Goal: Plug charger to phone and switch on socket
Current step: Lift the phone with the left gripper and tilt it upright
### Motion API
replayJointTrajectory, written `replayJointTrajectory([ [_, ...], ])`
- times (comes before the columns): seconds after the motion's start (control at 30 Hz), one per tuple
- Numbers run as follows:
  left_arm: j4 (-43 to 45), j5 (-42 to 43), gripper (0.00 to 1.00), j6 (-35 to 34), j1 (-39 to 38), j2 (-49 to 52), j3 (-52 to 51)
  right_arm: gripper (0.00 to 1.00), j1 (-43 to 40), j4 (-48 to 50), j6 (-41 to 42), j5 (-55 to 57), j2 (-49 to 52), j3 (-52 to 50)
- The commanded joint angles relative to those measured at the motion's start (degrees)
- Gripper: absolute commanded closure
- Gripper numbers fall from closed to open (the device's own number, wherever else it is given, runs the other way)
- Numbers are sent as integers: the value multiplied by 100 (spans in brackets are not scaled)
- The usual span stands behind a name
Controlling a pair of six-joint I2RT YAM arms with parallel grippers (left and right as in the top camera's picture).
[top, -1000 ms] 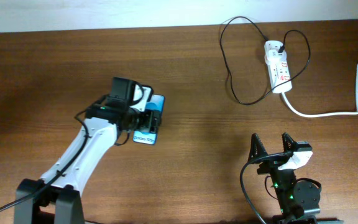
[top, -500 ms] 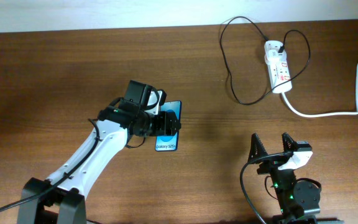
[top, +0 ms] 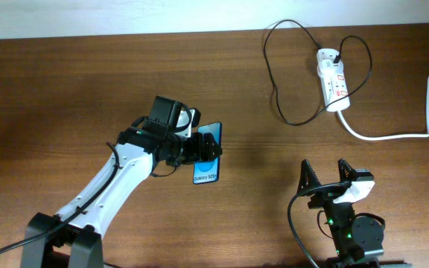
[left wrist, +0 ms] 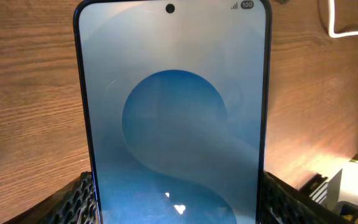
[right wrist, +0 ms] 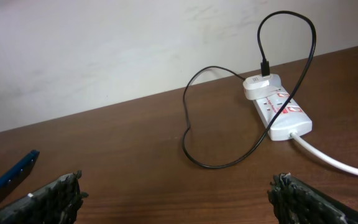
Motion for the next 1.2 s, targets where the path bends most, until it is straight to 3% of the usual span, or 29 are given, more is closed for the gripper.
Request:
replayJointTrajectory([
  [0.0,20,275,44,-160,-11,-186,186,2,15,-22,-57,48,-33,-37],
  [0.43,-105,485,48,-566,-11,-186,186,2,15,-22,-59,48,-33,-37],
  [0.77,-74,-481,49,-621,-9,-186,186,2,15,-22,-59,50,-33,-37],
  [0.87,9,-702,49,-1067,-4,-186,188,2,15,-22,-59,48,-33,-37],
  [1.0,22,-356,46,-1458,-4,-186,356,2,15,-22,-59,48,-33,-37],
  [1.17,28,726,49,-1775,17,-186,756,2,15,-22,-57,48,-33,-37],
])
